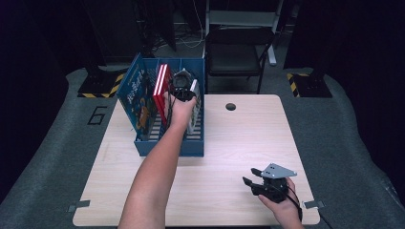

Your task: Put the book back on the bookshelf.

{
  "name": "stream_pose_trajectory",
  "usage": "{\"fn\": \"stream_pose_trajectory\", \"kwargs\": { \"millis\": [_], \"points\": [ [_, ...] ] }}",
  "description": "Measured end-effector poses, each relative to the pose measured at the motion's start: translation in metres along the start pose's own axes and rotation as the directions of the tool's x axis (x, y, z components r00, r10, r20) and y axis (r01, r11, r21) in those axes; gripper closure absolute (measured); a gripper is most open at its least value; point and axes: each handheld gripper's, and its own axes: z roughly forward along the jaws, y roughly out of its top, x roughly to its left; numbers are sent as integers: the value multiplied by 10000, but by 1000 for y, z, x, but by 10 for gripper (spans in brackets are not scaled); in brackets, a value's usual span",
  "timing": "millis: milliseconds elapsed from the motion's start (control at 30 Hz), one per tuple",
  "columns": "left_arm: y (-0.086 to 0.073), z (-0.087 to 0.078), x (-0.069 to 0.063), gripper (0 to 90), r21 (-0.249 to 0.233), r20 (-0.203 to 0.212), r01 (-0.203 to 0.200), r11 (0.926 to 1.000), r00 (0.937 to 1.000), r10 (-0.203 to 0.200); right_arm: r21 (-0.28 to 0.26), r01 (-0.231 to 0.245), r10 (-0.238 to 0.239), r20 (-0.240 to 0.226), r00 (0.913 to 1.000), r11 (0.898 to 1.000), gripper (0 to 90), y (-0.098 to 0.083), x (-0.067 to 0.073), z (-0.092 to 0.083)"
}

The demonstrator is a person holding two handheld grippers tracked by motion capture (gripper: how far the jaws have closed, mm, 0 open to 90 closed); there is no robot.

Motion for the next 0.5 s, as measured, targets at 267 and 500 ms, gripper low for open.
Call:
{"fn": "stream_pose_trajectory", "kwargs": {
  "millis": [267, 500],
  "points": [
    [-1, 9, -7, 769, -24, 54, 56, 10000, 10000, -56, -2, -15, 15, -21, 10000, 10000, 502, 0, 0, 0],
    [-4, 19, -8, 769, -92, -33, 327, 9994, 9995, -327, 85, 46, -46, -57, 10000, 10000, 502, -2, -1, 1]
  ]
}}
